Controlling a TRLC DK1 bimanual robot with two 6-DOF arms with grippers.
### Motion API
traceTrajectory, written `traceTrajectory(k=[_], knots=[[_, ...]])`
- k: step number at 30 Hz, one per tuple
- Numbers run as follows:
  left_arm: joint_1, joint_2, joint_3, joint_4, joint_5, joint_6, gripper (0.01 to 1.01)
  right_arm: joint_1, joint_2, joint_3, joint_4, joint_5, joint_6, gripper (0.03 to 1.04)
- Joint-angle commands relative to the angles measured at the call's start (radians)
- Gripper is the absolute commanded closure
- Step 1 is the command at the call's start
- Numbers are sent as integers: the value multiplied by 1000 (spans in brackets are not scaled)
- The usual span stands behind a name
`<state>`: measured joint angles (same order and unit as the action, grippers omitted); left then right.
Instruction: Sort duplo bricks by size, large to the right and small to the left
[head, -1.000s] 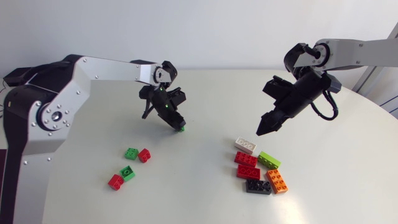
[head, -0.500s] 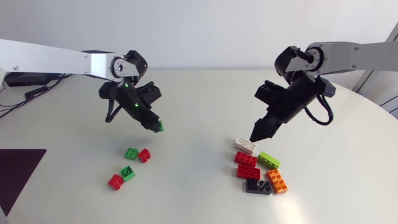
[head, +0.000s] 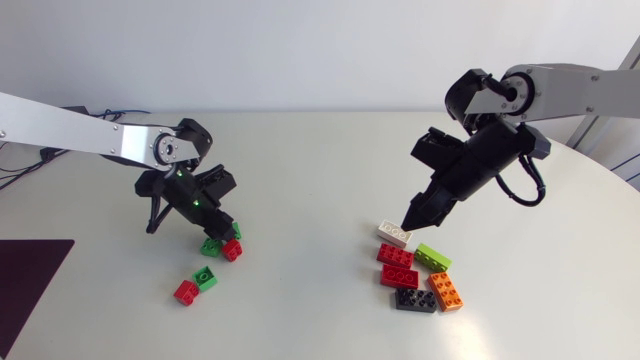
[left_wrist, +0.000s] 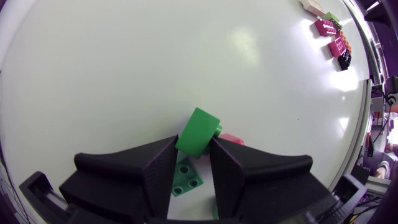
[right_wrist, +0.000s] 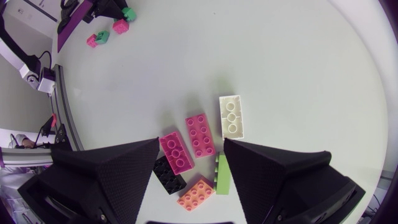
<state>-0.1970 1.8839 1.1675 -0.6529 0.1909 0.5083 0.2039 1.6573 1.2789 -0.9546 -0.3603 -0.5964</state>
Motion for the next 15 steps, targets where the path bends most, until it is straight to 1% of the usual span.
traceTrajectory(k=[1, 11, 12, 13, 14, 15], knots=[[8, -28, -35, 19, 1, 21, 785, 6, -16, -38, 5, -5, 20, 310], [30, -25, -91, 78, 1, 16, 774, 9, -25, -56, 17, -5, 27, 310], [31, -22, -92, 84, 1, 12, 715, 9, -25, -56, 19, -5, 27, 310], [34, -22, -92, 87, 1, 6, 556, 9, -27, -58, 19, -5, 29, 310], [36, -22, -92, 90, -1, 1, 343, 9, -28, -58, 19, -5, 29, 310], [36, -25, -92, 90, -7, -1, 213, 11, -31, -61, 22, -5, 30, 310]])
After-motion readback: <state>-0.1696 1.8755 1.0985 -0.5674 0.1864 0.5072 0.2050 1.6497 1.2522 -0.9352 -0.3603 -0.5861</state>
